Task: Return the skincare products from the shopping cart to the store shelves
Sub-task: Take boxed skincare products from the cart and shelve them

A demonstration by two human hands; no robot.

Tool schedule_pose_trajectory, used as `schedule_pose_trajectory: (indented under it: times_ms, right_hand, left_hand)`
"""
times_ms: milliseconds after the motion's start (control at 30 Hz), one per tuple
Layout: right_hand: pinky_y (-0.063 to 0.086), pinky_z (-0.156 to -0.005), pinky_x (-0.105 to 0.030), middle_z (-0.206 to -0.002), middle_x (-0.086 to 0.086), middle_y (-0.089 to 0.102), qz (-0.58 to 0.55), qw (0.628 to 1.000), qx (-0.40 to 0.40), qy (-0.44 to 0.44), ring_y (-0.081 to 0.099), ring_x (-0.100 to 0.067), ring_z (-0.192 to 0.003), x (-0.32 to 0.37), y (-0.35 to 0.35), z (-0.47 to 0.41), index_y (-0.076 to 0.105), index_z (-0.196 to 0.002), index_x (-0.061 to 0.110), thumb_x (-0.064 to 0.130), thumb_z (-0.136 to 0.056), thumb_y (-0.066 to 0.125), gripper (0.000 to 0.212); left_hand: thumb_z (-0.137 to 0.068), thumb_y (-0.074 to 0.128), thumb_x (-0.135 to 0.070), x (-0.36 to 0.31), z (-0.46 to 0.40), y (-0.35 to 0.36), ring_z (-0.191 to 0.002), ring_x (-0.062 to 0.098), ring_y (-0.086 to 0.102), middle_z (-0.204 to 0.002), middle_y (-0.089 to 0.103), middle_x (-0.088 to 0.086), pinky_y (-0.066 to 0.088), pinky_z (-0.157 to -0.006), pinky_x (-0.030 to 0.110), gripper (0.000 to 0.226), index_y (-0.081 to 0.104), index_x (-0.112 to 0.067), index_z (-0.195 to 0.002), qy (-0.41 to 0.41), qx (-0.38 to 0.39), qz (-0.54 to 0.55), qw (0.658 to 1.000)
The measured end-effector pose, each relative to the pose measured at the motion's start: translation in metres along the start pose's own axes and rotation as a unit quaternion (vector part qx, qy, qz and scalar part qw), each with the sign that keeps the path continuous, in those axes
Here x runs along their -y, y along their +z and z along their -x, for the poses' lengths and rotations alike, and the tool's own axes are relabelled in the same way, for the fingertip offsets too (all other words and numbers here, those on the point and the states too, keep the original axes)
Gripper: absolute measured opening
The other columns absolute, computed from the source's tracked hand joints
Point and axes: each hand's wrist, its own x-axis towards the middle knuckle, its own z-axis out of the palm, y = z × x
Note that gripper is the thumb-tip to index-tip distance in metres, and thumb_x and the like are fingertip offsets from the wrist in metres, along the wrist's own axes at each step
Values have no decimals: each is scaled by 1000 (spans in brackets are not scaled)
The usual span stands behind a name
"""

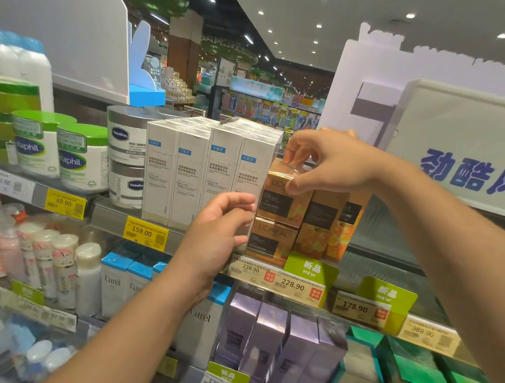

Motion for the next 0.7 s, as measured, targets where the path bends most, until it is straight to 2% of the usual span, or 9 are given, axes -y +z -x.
schedule_pose_trajectory:
  times_ms: [267, 400, 533, 633, 700]
  right_hand:
    - [23, -95, -41, -105, 19, 63, -3, 1000, 9, -6, 58, -11, -106, 0, 4, 3, 55, -102, 40, 50, -84, 76, 30]
    - [26, -98, -42, -114, 13, 66, -7, 1000, 12, 0, 58, -11, -107, 0, 3, 2, 56, -106, 39, 50, -84, 76, 32]
    - [21, -96, -40, -121, 12, 66, 21, 999, 25, 2, 54, -14, -108, 1, 6, 1, 55, -111, 40, 51, -87, 72, 32]
    - [22, -99, -43, -125, 16, 65, 35, 999, 34, -1, 53, -13, -112, 1, 2, 3, 56, -113, 41, 59, -88, 70, 34]
    - [26, -105, -46, -126, 19, 62, 28, 999, 34, 2, 51, -9, -117, 3, -2, 7, 59, -119, 41, 72, -85, 61, 46]
  left_hand:
    - [-100, 60, -17, 2, 0, 0, -103, 8, 71, -105, 76, -11, 58, -96, 41, 19, 71, -29, -110, -6, 6, -6, 1000]
    - [-101, 59, -18, 1, 0, 0, -102, 7, 71, -104, 76, -11, 58, -96, 42, 18, 70, -28, -111, -6, 9, -6, 1000]
    - [-100, 60, -16, 2, 1, 1, -105, 9, 69, -105, 75, -12, 57, -97, 44, 19, 71, -30, -108, -8, 12, -9, 1000]
    - [-100, 60, -19, 2, 2, 1, -106, 9, 69, -106, 75, -11, 57, -98, 45, 18, 71, -31, -108, -7, 11, -6, 1000]
    - [-100, 60, -23, 1, 3, 0, -106, 10, 69, -104, 76, -12, 58, -97, 45, 15, 71, -30, -109, -3, 10, 0, 1000]
